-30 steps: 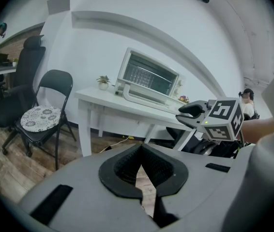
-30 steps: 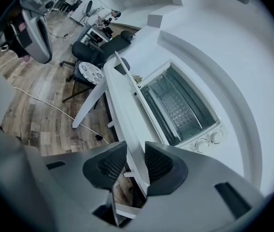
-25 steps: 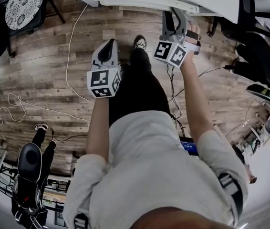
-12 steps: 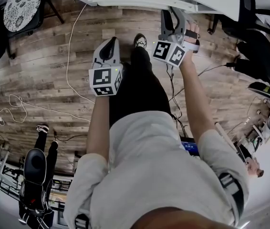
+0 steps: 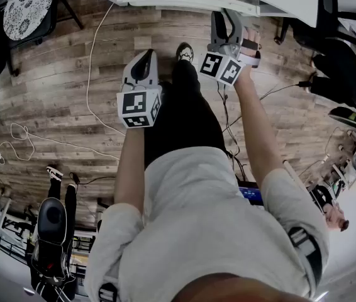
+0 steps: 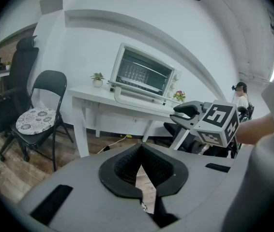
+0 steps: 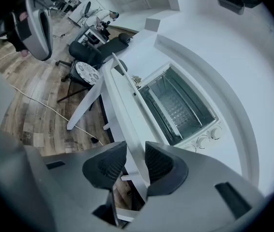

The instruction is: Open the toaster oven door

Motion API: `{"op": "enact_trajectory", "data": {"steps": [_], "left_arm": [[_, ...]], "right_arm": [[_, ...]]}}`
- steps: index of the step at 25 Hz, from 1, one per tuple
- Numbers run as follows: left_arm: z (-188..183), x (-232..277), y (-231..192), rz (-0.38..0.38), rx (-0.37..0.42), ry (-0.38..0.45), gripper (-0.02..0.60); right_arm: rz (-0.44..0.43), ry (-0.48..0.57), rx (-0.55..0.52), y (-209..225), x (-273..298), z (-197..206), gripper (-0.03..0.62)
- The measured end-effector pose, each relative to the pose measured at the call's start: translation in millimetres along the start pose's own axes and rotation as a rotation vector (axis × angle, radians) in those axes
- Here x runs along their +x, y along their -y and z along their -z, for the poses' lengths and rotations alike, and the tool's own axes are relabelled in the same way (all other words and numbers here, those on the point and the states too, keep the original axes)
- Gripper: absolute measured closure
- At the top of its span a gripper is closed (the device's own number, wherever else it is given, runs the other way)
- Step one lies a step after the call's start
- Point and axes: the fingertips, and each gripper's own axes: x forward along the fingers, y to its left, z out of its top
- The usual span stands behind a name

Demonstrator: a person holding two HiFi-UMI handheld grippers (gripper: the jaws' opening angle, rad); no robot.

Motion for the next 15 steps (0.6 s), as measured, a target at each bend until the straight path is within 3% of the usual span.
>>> {"op": "enact_trajectory", "data": {"steps": [15], "left_arm": [[2.8, 3.4, 5.3, 0.014, 0.012, 0.005, 0.565]], "right_arm": [[0.023, 0.012, 0.016, -6.1, 1.4, 4.9, 0.471]]}}
